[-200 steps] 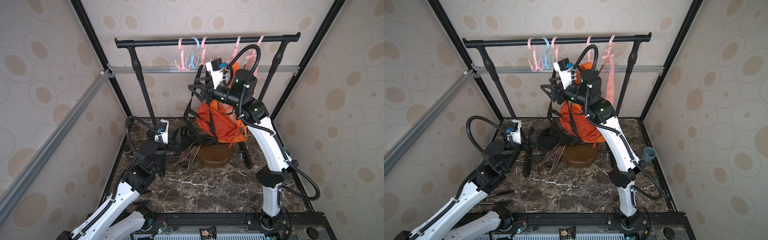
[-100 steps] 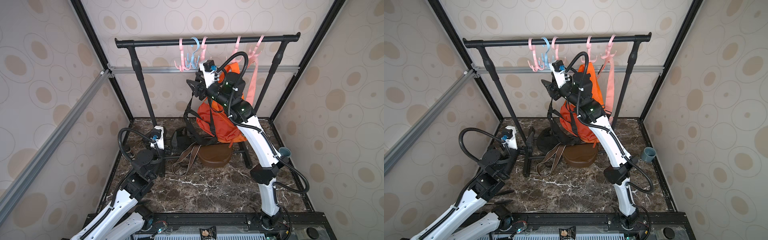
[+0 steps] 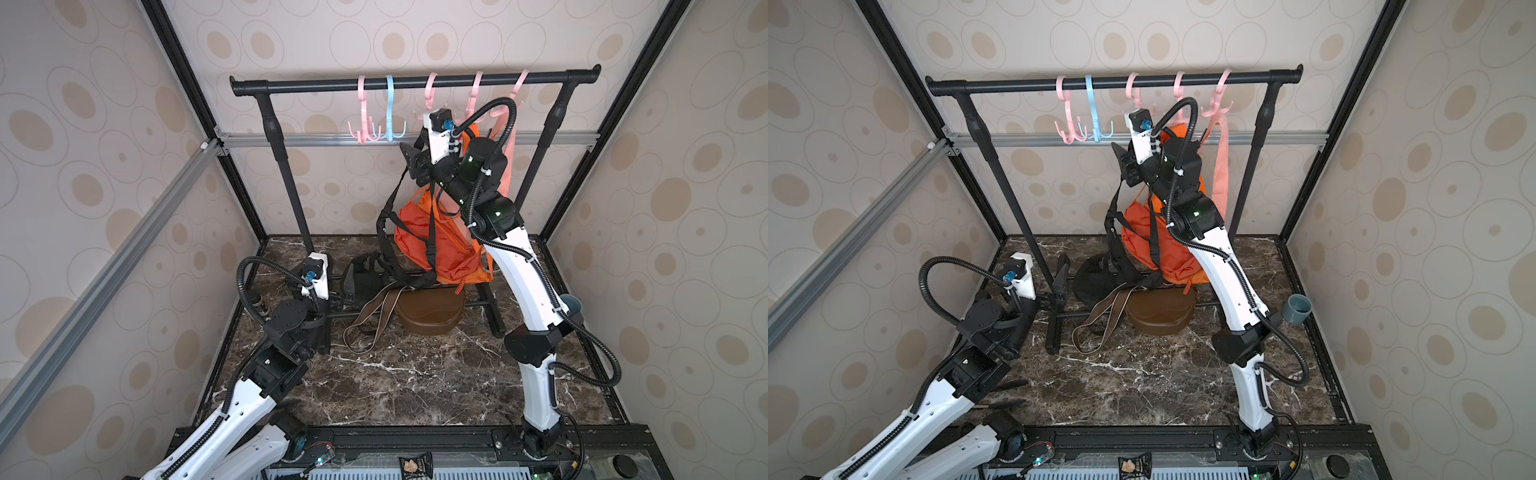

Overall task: Hang the bag on a hook
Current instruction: Adjust the hook on the clothesline.

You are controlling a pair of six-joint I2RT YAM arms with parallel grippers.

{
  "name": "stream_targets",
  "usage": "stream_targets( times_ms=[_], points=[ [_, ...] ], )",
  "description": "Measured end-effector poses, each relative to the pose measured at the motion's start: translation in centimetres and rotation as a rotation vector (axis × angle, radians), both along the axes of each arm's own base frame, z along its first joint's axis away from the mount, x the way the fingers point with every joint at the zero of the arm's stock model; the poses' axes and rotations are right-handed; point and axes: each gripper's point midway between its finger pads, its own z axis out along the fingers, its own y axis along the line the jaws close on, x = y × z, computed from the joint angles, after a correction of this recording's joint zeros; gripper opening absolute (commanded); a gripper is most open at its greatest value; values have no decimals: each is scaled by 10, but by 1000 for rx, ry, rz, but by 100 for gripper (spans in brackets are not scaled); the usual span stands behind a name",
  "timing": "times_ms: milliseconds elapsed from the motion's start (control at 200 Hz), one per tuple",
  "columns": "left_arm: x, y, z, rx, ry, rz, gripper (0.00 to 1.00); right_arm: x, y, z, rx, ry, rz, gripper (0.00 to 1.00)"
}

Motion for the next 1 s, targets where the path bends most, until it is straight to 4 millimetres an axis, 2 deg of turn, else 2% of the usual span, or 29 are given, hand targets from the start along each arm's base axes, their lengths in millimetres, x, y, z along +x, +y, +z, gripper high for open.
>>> stream_targets(
  times_ms=[170, 285, 410, 490, 605, 710, 865, 1000],
  points=[
    [0, 0, 0, 0, 0, -1, 100, -13, -21, 20, 5, -26, -63, 57],
    [0, 0, 0, 0, 0, -2, 100, -25, -42, 33, 15, -36, -114, 58],
    [0, -1, 0, 0, 0, -5, 100, -34, -63, 40, 19, -34, -153, 59],
    [0, -2, 0, 1, 1, -8, 100, -39, -69, 40, 17, -24, -152, 61],
    [0, -2, 0, -3, 2, -10, 100, -53, -62, 27, 6, 28, -73, 65],
    [0, -2, -2, -8, 10, -13, 100, -77, -48, 4, -10, 88, 9, 66],
    [3, -5, -14, -6, 64, -22, 100, -138, -13, -27, -27, 138, 149, 67],
    [0, -4, -25, -5, 108, -22, 100, -184, -9, -50, -3, 185, 218, 68]
  ],
)
